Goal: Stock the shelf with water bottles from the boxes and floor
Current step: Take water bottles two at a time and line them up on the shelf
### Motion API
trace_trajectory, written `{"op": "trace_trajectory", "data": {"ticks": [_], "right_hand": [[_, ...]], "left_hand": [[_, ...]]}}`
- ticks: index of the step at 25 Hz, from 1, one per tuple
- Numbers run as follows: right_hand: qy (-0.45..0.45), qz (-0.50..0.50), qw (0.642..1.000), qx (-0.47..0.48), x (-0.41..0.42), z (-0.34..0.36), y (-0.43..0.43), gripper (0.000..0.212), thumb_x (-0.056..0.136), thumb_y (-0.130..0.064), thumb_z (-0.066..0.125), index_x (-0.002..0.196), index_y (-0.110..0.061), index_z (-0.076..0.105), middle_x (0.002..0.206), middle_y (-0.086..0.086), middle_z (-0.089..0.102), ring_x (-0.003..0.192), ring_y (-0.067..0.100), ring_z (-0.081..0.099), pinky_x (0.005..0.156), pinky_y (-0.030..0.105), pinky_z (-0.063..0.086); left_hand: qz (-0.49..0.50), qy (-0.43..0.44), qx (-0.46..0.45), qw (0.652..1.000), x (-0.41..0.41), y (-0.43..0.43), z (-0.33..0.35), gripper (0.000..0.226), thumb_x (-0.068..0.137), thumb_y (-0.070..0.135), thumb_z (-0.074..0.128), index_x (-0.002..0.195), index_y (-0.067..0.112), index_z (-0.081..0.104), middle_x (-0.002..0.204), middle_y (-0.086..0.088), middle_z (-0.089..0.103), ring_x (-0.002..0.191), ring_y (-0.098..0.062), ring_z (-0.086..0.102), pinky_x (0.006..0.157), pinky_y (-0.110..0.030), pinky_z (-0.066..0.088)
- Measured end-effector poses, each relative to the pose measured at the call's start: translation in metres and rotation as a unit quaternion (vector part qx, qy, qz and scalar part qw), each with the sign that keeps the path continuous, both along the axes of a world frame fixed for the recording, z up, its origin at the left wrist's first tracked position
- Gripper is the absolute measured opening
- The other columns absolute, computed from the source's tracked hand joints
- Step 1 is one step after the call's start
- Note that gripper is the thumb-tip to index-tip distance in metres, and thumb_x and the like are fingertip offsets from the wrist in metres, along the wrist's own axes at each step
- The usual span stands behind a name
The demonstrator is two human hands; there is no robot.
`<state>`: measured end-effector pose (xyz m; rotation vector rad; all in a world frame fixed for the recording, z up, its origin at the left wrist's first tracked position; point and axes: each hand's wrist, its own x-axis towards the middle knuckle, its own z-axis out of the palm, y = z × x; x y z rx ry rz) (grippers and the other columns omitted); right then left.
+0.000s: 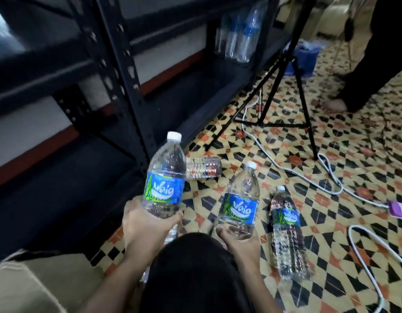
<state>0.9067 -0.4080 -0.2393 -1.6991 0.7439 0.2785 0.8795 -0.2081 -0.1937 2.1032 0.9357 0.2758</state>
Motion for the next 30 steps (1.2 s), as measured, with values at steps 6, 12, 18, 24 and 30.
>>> {"op": "trace_trajectory", "data": {"ticks": [6, 12, 18, 24, 30], "right_hand": [[-0.264, 0.12, 0.957, 0.005, 0.013, 0.107, 0.018, 0.066, 0.056, -0.035, 0.092, 0.112, -0.026, 0.058, 0.101, -0.008, 0.07, 0.09, 0.003, 0.067, 0.08, 0.019, 0.051], [-0.42, 0.218, 0.881, 0.033, -0.008, 0.234, 0.052, 0.067, 0.055, -0.03, 0.093, 0.112, -0.033, 0.056, 0.101, -0.014, 0.071, 0.093, 0.005, 0.068, 0.085, 0.031, 0.052], [-0.493, 0.295, 0.804, 0.155, -0.072, 0.323, 0.122, 0.067, 0.056, -0.023, 0.094, 0.112, -0.026, 0.058, 0.1, -0.01, 0.074, 0.091, 0.006, 0.071, 0.085, 0.032, 0.055], [-0.514, 0.393, 0.724, 0.241, -0.153, 0.366, 0.206, 0.065, 0.061, -0.009, 0.092, 0.113, -0.027, 0.057, 0.1, -0.011, 0.074, 0.092, 0.005, 0.071, 0.084, 0.028, 0.053], [-0.505, 0.487, 0.659, 0.272, -0.226, 0.396, 0.29, 0.073, 0.054, -0.034, 0.095, 0.115, -0.035, 0.054, 0.107, -0.022, 0.07, 0.101, -0.006, 0.065, 0.084, 0.011, 0.044]], "left_hand": [[0.023, -0.192, 0.044, 0.98, -0.037, 0.016, 0.143, 0.06, 0.048, 0.043, 0.092, 0.087, 0.029, 0.049, 0.096, 0.003, 0.057, 0.096, -0.019, 0.056, 0.087, -0.04, 0.05], [0.085, -0.348, 0.134, 0.924, -0.097, 0.016, 0.245, 0.068, 0.045, 0.04, 0.093, 0.095, 0.027, 0.049, 0.098, 0.004, 0.056, 0.091, -0.012, 0.055, 0.082, -0.028, 0.045], [0.197, -0.402, 0.192, 0.873, -0.169, 0.047, 0.309, 0.074, 0.045, 0.05, 0.09, 0.102, 0.016, 0.057, 0.098, 0.002, 0.055, 0.095, -0.017, 0.057, 0.088, -0.034, 0.048], [0.287, -0.411, 0.261, 0.825, -0.26, 0.092, 0.346, 0.076, 0.047, 0.049, 0.091, 0.106, 0.014, 0.058, 0.099, 0.002, 0.049, 0.09, -0.004, 0.04, 0.084, -0.013, 0.03], [0.357, -0.42, 0.301, 0.778, -0.328, 0.146, 0.36, 0.076, 0.051, 0.04, 0.092, 0.114, 0.011, 0.06, 0.105, -0.001, 0.051, 0.088, 0.003, 0.035, 0.084, -0.008, 0.025]]}}
